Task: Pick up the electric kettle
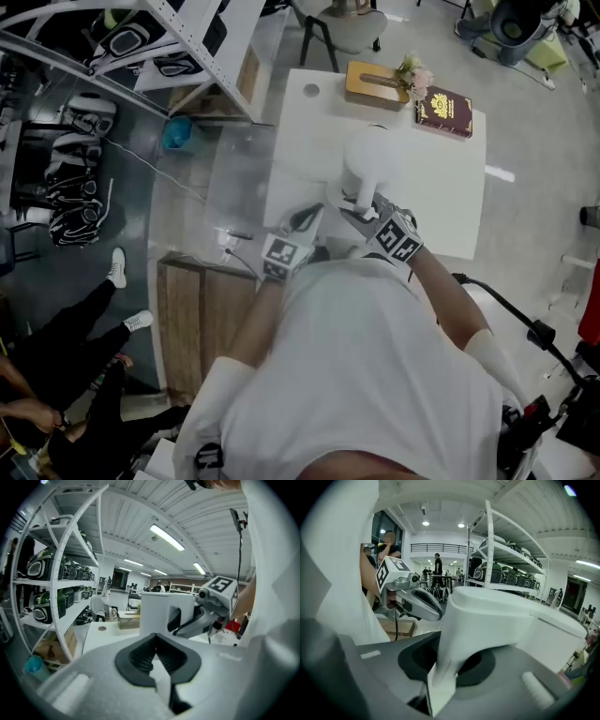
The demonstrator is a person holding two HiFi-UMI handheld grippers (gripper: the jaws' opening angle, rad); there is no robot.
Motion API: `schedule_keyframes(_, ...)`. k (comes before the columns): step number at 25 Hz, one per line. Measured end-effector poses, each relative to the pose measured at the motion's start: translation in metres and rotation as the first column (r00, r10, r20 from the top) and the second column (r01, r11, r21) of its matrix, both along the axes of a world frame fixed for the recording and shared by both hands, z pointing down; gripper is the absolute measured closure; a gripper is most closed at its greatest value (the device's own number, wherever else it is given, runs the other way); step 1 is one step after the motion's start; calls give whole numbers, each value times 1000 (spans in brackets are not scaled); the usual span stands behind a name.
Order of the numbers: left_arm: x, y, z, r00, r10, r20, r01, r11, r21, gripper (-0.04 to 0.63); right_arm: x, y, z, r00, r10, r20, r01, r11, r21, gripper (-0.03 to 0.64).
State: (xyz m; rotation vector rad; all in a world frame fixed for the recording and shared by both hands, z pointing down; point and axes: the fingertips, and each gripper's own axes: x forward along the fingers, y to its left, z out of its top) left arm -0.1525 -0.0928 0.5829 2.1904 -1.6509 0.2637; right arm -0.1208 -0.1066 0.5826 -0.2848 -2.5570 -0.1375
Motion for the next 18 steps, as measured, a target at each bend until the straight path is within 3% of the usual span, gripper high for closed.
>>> schedule_keyframes(9,25,-41,-7,990,141,10,-141,990,4,595,28,-46,3,986,165,-24,-165,986,-13,533)
schedule_keyframes(18,45,-72,-2,961,277,4,-277,961,-2,595,56,-94,15,944,329,-29,-329,944,-25,532)
